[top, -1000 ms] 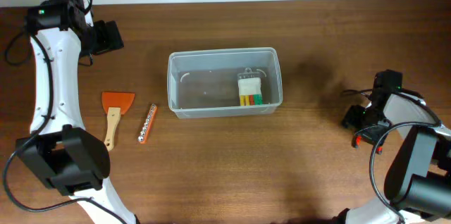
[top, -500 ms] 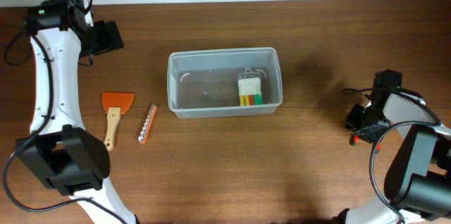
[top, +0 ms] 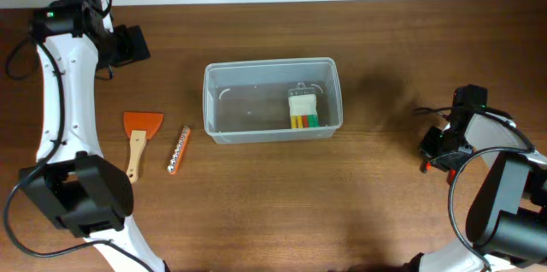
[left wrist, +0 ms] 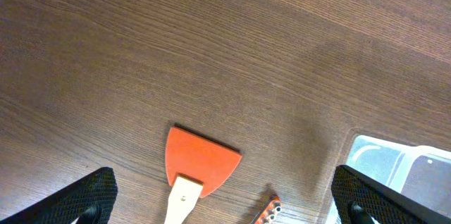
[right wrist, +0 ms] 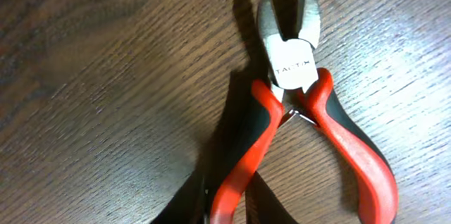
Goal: Pack container
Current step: 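Grasp the red-black pliers with the right gripper and lift, then carry the pliers with the right gripper into the clear box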
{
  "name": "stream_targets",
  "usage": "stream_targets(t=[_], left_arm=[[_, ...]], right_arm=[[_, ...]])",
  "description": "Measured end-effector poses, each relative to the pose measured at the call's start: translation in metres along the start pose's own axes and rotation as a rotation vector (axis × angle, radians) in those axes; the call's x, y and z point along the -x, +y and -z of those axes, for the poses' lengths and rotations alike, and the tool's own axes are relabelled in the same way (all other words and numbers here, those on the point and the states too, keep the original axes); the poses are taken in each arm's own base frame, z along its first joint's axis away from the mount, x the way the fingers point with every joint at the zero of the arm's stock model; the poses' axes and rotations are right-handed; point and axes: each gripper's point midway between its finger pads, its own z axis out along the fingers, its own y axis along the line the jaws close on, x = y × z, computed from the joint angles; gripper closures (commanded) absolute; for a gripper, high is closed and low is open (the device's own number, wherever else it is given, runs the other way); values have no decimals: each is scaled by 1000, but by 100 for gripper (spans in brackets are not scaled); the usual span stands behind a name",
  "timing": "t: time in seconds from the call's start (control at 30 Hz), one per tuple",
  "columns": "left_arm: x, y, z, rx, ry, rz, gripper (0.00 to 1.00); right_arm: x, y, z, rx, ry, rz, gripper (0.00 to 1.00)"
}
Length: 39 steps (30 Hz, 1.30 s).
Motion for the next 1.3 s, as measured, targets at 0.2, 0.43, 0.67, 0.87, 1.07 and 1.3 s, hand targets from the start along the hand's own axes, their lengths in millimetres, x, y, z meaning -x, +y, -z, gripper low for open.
stream_targets(t=[0.2, 0.43, 0.67, 0.87, 1.07, 1.3], left_arm=[[0, 0, 0, 0, 0, 0, 1], [0, 0, 0, 0, 0, 0, 1], [0, 0, 0, 0, 0, 0, 1], [0, 0, 0, 0, 0, 0, 1], [0, 0, 0, 0, 1, 0, 1], [0, 0, 0, 0, 0, 0, 1]], right_arm=[[0, -1, 0, -4, 1, 0, 90], [-1, -1, 1, -10, 11, 0, 91], [2, -2, 9, -29, 40, 11, 92], [35, 9, 47, -23, -30, 46, 92], [63, 50, 103, 4, -140, 147, 92], [55, 125, 168, 66, -243, 327, 91]])
